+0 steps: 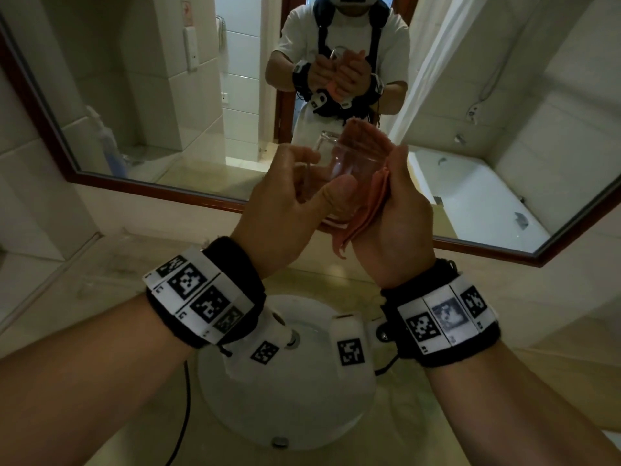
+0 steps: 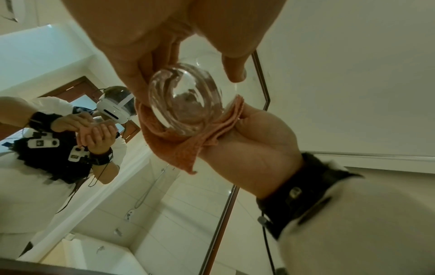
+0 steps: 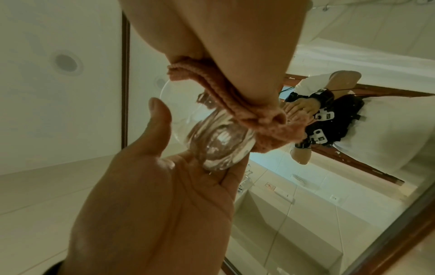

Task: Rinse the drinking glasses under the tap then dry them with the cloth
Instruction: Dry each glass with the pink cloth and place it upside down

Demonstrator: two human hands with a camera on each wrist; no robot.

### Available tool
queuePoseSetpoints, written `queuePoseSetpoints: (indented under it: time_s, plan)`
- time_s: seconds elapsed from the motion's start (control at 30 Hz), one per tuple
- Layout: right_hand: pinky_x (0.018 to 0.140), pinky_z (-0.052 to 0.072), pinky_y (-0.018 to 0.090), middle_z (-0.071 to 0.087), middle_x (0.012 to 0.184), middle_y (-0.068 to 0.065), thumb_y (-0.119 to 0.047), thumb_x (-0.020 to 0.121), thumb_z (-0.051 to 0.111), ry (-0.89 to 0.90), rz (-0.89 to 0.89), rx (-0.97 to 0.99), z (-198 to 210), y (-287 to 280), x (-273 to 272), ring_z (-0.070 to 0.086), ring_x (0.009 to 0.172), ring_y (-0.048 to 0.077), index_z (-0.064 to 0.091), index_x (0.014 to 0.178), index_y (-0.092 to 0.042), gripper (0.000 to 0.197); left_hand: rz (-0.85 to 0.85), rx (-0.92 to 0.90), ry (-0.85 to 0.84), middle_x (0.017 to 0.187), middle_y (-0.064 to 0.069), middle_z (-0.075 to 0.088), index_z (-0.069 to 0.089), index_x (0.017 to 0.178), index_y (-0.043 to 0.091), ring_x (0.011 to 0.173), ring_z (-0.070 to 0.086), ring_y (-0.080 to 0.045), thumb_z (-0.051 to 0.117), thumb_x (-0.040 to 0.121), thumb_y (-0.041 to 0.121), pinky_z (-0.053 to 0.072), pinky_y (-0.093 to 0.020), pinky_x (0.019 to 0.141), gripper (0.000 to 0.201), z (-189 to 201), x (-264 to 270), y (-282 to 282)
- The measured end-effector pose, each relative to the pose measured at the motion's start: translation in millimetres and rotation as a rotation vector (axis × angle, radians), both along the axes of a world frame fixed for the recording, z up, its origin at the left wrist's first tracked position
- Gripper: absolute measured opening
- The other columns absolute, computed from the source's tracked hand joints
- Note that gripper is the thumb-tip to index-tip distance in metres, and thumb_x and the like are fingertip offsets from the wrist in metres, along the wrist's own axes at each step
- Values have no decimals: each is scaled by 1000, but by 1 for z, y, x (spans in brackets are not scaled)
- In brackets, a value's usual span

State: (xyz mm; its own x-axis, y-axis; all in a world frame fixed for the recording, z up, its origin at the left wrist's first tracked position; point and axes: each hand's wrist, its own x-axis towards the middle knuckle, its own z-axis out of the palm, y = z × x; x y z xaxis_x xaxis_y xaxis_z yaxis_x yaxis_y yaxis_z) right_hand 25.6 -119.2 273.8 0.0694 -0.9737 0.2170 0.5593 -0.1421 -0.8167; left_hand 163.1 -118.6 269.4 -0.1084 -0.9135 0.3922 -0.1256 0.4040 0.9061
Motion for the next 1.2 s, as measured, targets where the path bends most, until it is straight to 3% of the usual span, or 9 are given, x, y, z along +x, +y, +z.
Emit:
queuePoseSetpoints:
  time_s: [0.1,0.23,0.3,0.4,0.57,0.77,0.97,1.1,1.2]
  plan:
    - [112,34,67,45,144,35,-45,102,34,-40,-17,-3,-2,2,1,46,133,51,38,148,0,65,2,-50,-74,121,6,60,52,122,23,107,66,-11,52,80,65,58,-37,91,60,-1,2,0]
    - [113,34,67,43,147,34,-44,101,38,-35,-59,-12,-3,4,8,44,136,50,36,150,-5,63,140,-128,-275,121,0,41,49,134,37,112,52,-13,34,82,71,43,-5,88,64,1,3,0]
    - [111,38,65,49,142,31,-43,101,38,-15,-83,-16,-4,4,10,49,132,49,36,150,-5,62,203,-147,-321,117,-2,53,40,150,25,106,56,-11,36,88,69,46,-17,91,77,2,3,2]
    - [104,47,59,60,123,20,-40,98,40,51,-149,-27,-1,4,9,60,114,39,38,148,-7,60,233,-123,-271,121,7,67,39,151,22,104,63,-5,51,96,54,51,-27,95,64,3,2,7]
    - [103,48,57,65,113,12,-37,104,35,69,-132,-42,-2,4,6,67,101,26,40,147,-7,53,165,-114,-272,124,6,68,45,145,26,104,67,-6,77,74,58,55,-29,94,84,5,4,6]
    - [107,39,69,51,140,35,-50,102,33,-14,-50,57,-6,4,-2,53,128,51,43,145,-2,65,-37,17,-94,112,6,71,54,139,27,103,69,-11,78,68,58,57,-41,94,81,3,10,1]
    - [106,42,65,57,130,31,-39,106,27,155,-121,-157,-1,5,-1,56,120,48,49,136,2,56,-136,134,157,113,-18,67,59,127,19,96,73,-30,74,72,44,61,-53,77,63,0,10,3]
    - [83,57,49,65,109,24,-32,106,26,504,-214,-363,2,7,-8,64,99,41,61,106,-9,41,-117,123,79,108,-10,72,64,123,23,97,72,-28,73,76,46,61,-52,79,54,1,15,3]
    - [65,58,53,69,89,19,-24,107,26,721,-177,-427,5,10,-14,65,81,46,63,95,-16,39,-158,214,93,104,-11,73,61,128,19,88,75,-31,81,77,40,62,-54,75,59,3,18,3]
